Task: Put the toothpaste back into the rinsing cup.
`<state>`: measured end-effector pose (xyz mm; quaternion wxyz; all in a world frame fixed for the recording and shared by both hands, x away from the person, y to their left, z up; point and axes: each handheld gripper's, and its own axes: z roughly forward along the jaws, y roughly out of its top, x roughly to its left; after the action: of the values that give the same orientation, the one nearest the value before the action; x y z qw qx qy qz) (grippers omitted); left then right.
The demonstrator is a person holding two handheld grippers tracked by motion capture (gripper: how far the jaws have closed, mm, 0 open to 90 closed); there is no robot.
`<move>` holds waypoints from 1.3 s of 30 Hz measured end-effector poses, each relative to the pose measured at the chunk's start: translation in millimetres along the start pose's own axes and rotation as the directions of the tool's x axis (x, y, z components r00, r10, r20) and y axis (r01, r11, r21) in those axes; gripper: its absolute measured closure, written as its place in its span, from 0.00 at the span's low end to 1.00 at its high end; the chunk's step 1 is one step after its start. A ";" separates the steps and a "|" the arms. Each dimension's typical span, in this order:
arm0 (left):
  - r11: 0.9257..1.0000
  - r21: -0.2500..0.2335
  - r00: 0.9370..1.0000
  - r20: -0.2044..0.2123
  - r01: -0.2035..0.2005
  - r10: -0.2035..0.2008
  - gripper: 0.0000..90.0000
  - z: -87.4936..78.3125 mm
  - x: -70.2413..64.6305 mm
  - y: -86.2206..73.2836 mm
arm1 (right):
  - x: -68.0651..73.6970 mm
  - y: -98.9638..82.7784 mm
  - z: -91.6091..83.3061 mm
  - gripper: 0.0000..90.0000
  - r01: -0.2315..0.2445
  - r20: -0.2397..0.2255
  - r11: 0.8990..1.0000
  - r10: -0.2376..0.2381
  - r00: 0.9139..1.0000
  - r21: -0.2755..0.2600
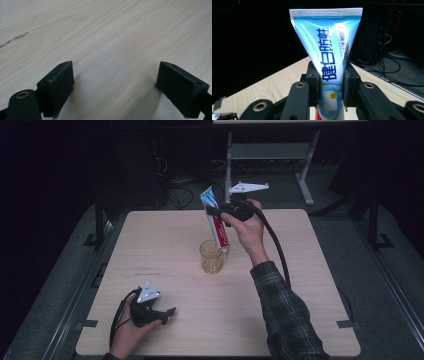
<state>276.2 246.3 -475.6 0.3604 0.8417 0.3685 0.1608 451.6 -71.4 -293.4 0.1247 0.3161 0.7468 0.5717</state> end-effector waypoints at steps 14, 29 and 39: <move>1.000 0.000 1.000 0.001 -0.002 0.002 0.15 0.0 0.0 0.0 | 6.4 -2.8 18.3 0.79 -0.006 -0.021 1.000 0.006 1.000 0.004; 1.000 0.000 1.000 0.002 -0.006 0.006 0.15 -0.1 -0.1 0.0 | 7.2 -16.7 34.3 0.79 -0.003 -0.045 1.000 0.004 0.999 0.025; 1.000 0.002 1.000 0.004 -0.007 0.007 0.15 -0.2 -0.1 0.0 | 3.7 -31.6 42.2 0.79 -0.014 -0.042 0.998 0.016 0.999 0.053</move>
<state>276.0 246.3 -475.4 0.3598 0.8437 0.3648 0.1601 461.4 -41.0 -335.5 0.0961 0.3126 0.7618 0.5592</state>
